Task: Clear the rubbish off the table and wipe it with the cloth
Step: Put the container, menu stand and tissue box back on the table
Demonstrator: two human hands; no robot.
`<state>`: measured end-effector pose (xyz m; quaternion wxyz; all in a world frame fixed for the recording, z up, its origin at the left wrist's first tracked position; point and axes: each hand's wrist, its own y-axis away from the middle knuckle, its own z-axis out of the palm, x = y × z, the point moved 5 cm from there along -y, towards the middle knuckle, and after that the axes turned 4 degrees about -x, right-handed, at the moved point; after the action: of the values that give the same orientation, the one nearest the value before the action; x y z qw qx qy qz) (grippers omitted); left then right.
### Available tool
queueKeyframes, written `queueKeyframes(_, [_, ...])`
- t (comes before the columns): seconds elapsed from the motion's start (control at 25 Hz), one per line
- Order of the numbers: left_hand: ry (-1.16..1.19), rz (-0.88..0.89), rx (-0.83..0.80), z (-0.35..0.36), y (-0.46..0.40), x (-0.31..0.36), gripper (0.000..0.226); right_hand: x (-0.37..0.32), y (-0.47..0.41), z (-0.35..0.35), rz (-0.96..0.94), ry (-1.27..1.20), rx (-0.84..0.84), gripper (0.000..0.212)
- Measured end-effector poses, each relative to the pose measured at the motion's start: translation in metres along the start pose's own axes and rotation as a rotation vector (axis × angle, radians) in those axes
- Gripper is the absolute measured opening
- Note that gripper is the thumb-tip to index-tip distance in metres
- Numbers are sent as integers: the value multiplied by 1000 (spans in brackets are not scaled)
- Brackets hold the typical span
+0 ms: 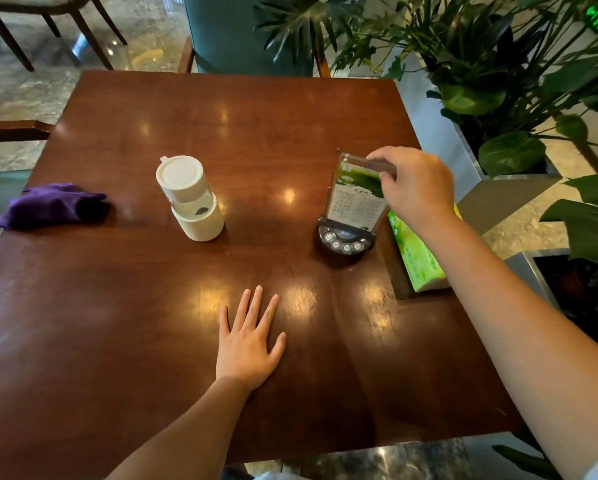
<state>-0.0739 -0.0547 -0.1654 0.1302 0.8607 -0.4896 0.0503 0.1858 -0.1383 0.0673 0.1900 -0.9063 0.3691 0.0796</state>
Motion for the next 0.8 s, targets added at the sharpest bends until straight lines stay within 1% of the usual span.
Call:
queueKeyframes(0.2, [5, 1, 16, -1, -1, -1, 67, -52, -28, 25, -207, -101, -164, 27])
queueKeyframes(0.36, [-4, 9, 18, 0, -1, -1, 68, -84, -41, 51, -329, -119, -185, 22])
queueKeyframes(0.48, [-10, 15, 16, 0, -1, 0, 68, -98, -55, 64, -334, -153, -161, 22])
queueKeyframes(0.64, [-5, 13, 21, -1, -1, 1, 69, -109, -69, 77, -319, -211, -172, 21])
queueKeyframes(0.8, [0, 10, 23, -1, 0, 1, 67, -113, -75, 86, -271, -237, -172, 21])
